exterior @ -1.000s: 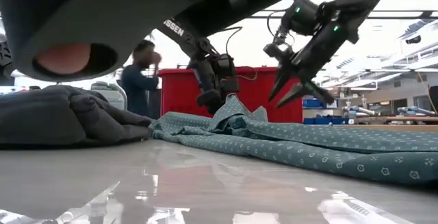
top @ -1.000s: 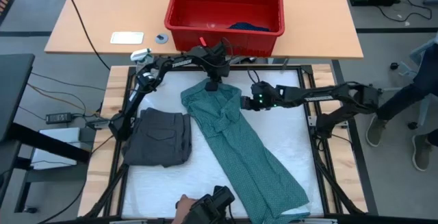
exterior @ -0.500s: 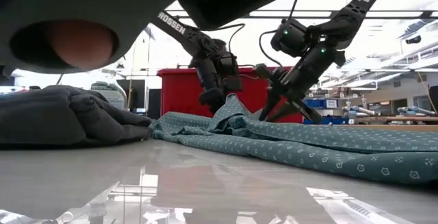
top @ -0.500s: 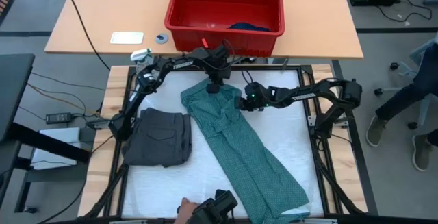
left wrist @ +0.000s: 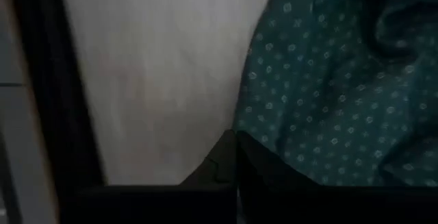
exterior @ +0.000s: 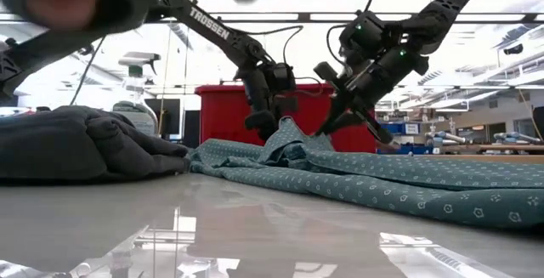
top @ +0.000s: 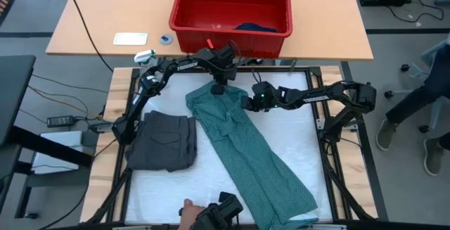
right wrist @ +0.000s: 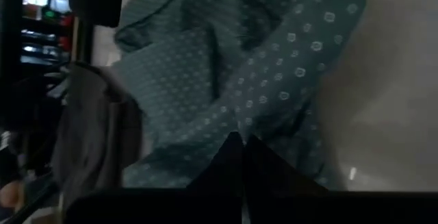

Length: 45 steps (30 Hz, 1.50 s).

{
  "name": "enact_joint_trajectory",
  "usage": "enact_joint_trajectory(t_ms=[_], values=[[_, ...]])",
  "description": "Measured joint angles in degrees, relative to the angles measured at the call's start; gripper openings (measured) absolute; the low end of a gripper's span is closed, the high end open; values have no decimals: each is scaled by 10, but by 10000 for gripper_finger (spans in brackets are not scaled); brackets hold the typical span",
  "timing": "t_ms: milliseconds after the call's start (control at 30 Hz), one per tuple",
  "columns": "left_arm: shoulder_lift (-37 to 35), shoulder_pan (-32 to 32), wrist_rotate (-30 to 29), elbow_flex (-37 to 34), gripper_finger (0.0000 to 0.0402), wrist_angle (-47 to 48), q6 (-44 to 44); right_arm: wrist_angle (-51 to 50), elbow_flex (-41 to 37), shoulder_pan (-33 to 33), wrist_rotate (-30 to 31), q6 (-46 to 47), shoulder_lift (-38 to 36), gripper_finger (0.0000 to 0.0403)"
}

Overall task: Fold Laundry from Bin
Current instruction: Fold the green polo shirt on the table

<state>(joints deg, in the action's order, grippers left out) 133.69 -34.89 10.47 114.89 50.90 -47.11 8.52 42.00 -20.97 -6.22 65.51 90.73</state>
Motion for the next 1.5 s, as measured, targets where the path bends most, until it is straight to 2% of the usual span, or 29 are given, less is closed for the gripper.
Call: enact_joint_trajectory(t_ms=[200, 300, 433, 700, 933, 1067, 1200, 1267, 1367, 1500], values=[[-42, 0, -15, 0, 2, 65, 2, 55, 0, 0, -42, 3, -8, 5], [-73, 0, -16, 0, 1, 117, 25, 98, 1, 0, -43, 14, -8, 5], [-111, 0, -18, 0, 1, 159, 56, 99, 34, -8, -40, 3, 8, 5], [-165, 0, -18, 0, 0, 177, 99, 99, 176, -29, -81, -26, 138, 6], [-182, 0, -20, 0, 0, 243, 112, 65, 314, -33, -124, -24, 258, 11], [-182, -1, -21, 0, 0, 262, 111, -11, 362, -32, -132, -54, 283, 48], [-183, 0, -20, 0, 0, 259, 110, -51, 385, -36, -150, -82, 273, 110], [-183, 0, -19, 0, 0, 259, 108, -75, 386, -35, -135, -89, 259, 140], [-183, 0, 15, 1, 0, 258, 100, -103, 385, -35, -103, -96, 222, 172], [-183, 0, 83, 1, 0, 256, 102, -173, 387, -43, -74, -103, 188, 191]])
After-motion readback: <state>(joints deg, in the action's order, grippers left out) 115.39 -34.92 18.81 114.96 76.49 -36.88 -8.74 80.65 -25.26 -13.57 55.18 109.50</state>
